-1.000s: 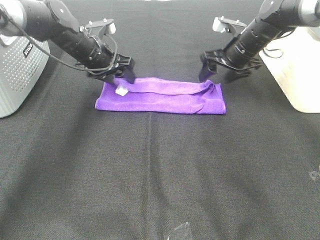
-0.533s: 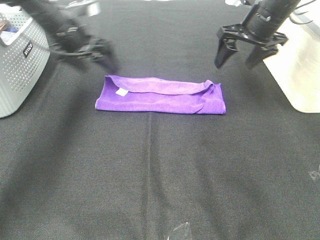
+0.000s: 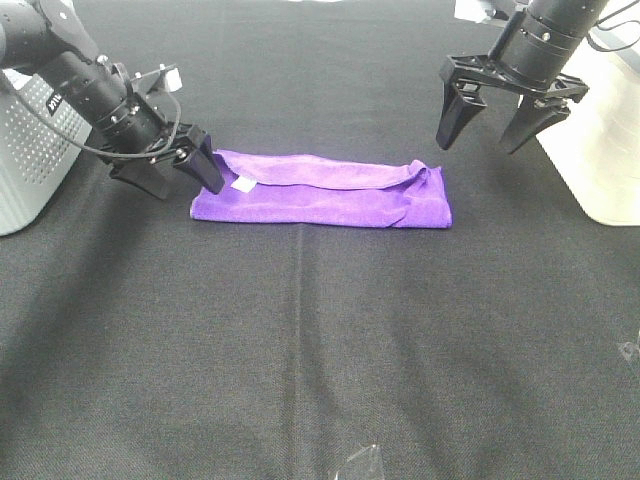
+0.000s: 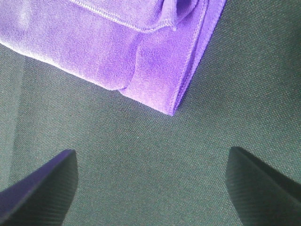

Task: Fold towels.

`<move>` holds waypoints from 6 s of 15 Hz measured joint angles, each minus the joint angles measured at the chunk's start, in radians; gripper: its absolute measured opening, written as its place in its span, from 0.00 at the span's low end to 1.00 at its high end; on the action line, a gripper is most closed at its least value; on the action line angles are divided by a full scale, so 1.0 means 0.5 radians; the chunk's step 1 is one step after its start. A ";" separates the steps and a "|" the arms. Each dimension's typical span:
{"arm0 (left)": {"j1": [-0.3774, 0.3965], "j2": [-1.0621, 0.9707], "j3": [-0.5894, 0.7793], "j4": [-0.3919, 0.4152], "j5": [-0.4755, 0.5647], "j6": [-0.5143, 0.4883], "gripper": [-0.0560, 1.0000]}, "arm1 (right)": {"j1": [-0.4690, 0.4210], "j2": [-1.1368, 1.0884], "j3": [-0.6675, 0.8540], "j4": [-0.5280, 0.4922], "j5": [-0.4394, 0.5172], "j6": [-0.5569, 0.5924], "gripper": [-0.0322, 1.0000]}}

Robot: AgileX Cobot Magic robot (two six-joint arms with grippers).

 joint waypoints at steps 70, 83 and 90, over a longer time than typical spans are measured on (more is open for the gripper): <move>-0.648 0.344 -1.060 0.188 -0.020 -0.648 0.78 | 0.000 -1.774 1.230 0.142 0.018 0.064 0.82; -0.648 0.544 -1.058 -0.076 -0.092 -0.768 0.78 | 0.000 -1.774 1.230 0.154 0.018 -0.016 0.82; -0.672 0.626 -1.058 -0.102 -0.280 -0.816 0.78 | 0.000 -1.774 1.230 0.196 0.018 -0.058 0.82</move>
